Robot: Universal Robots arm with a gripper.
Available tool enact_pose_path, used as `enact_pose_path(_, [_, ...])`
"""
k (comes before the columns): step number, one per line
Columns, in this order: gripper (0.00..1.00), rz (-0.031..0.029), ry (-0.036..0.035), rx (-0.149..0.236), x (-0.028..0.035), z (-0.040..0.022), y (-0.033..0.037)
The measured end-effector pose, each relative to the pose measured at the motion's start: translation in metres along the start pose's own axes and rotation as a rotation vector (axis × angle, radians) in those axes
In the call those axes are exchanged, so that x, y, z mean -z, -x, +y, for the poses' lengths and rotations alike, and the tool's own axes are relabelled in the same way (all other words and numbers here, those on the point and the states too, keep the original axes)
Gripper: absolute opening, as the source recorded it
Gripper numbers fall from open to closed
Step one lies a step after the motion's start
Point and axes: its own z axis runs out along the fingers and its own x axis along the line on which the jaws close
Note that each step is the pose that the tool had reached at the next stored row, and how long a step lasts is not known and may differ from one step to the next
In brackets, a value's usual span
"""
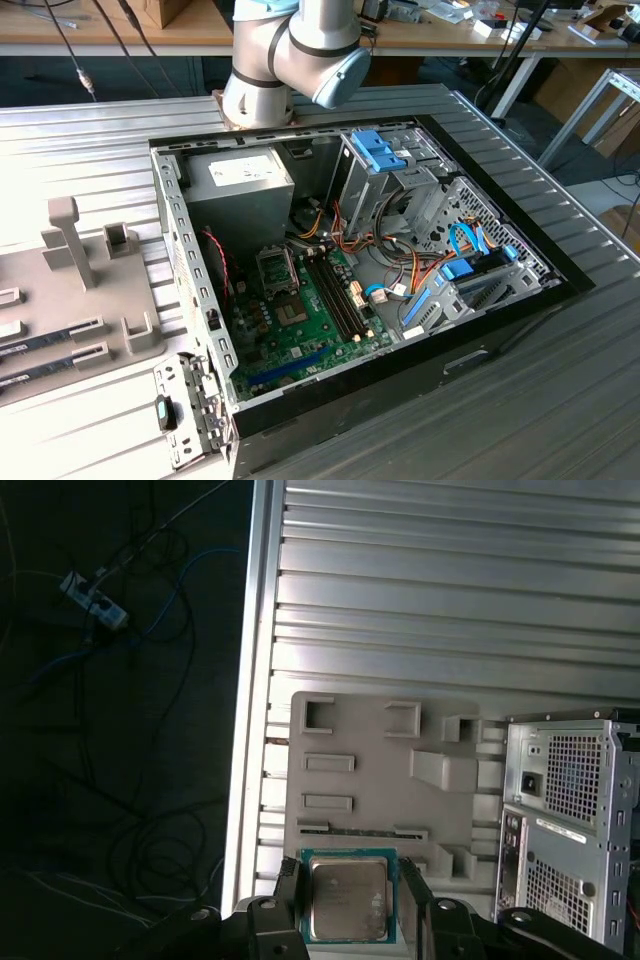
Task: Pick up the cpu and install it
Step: 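Pick up the cpu and move it towards the insertion slot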
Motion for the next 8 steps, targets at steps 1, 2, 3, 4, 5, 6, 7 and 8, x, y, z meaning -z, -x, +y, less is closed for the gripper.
enact_pose_path(1, [0.47, 0.0000, 0.0000, 0.000, 0.0003, 0.0000, 0.0000])
enact_pose_path(2, [0.47, -0.0001, 0.0001, 0.000, 0.0007, 0.0000, 0.0000])
enact_pose_path(3, [0.47, 0.0000, 0.0000, 0.000, 0.0010, 0.0000, 0.0000])
enact_pose_path(4, [0.47, -0.0001, 0.0001, 0.000, 0.0012, 0.0000, 0.0000])
enact_pose_path(5, [0.47, 0.0000, 0.0000, 0.000, 0.0016, 0.0000, 0.0000])
enact_pose_path(6, [0.47, -0.0001, 0.0001, 0.000, 0.0019, 0.0000, 0.0001])
enact_pose_path(7, [0.47, 0.0000, 0.0000, 0.000, 0.0023, 0.0000, 0.0001])
enact_pose_path(8, [0.47, 0.0000, 0.0000, 0.000, 0.0026, 0.0001, 0.0001])
